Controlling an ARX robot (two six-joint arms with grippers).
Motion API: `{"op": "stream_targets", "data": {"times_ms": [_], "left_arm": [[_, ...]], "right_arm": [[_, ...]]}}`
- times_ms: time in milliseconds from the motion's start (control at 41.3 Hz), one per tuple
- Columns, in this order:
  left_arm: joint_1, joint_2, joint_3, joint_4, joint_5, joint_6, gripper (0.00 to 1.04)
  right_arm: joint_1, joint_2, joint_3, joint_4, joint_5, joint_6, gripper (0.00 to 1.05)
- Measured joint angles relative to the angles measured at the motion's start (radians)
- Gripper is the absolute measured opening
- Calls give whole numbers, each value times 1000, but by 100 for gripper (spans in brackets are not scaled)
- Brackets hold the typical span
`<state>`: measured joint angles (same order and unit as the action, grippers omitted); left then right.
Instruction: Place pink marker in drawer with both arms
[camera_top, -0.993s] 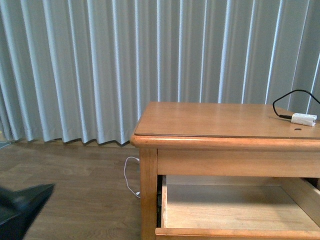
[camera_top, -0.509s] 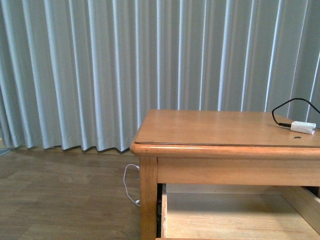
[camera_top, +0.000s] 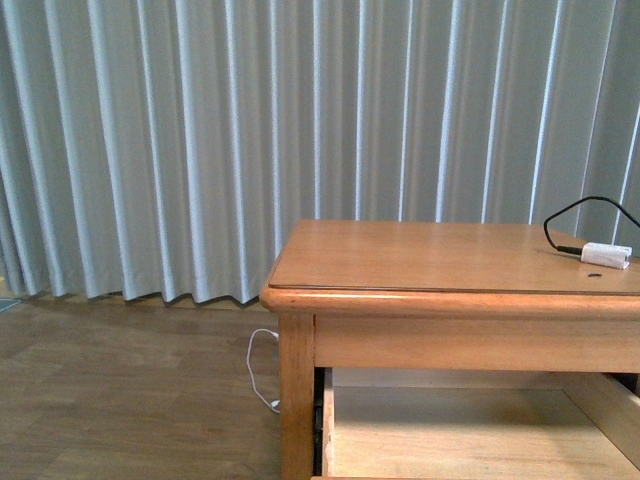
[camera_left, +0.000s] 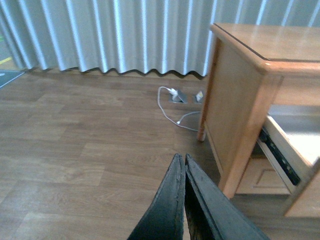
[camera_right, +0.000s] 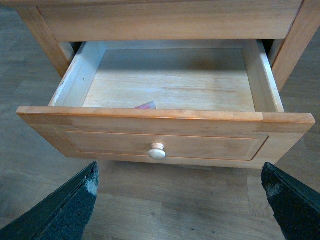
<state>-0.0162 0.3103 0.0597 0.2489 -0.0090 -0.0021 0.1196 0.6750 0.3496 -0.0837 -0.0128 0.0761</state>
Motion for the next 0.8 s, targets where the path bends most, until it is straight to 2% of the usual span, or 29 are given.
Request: {"op": "stream_targets", "data": {"times_ms": [509, 630, 799], "left_arm": [[14, -136, -37, -71, 9, 0, 4], [14, -259, -37, -227, 9, 0, 4], [14, -304, -37, -247, 9, 0, 4]], "right_arm": [[0, 0, 0, 0, 0, 0, 96], [0, 0, 0, 0, 0, 0, 96], [0, 0, 0, 0, 0, 0, 96]]}}
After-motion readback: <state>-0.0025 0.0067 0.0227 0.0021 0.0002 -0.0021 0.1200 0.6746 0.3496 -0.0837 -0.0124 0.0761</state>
